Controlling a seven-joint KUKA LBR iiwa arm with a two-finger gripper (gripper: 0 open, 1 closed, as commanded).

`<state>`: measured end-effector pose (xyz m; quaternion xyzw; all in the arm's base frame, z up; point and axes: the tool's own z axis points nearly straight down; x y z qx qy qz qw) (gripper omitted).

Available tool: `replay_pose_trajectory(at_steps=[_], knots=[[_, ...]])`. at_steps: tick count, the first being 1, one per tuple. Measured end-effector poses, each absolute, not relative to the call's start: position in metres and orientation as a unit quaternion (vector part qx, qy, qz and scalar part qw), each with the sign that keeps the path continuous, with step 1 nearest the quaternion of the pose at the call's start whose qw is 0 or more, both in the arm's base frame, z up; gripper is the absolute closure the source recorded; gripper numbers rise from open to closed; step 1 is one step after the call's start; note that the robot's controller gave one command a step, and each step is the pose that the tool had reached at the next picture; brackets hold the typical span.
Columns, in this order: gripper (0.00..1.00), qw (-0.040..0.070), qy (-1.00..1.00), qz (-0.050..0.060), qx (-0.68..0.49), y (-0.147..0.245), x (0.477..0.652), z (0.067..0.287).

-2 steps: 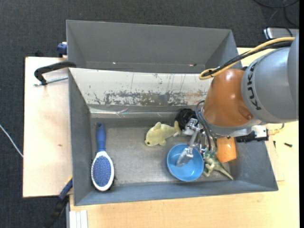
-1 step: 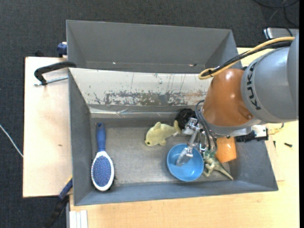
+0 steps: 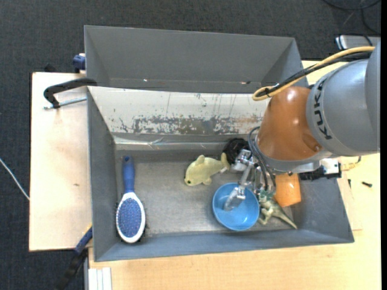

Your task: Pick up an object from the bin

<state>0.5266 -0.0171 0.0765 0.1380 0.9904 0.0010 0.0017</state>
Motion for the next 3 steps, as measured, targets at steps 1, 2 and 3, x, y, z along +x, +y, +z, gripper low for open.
replay_pose_trajectory(at_steps=[1, 2, 3], knots=[[0.0, 0.002, 0.99, 0.001, 0.138, -0.016, 0.527, 0.077], [1.0, -0.001, 0.991, 0.001, 0.137, -0.017, 0.528, 0.081], [1.0, 0.007, 0.991, 0.001, 0.136, -0.016, 0.53, 0.194]])
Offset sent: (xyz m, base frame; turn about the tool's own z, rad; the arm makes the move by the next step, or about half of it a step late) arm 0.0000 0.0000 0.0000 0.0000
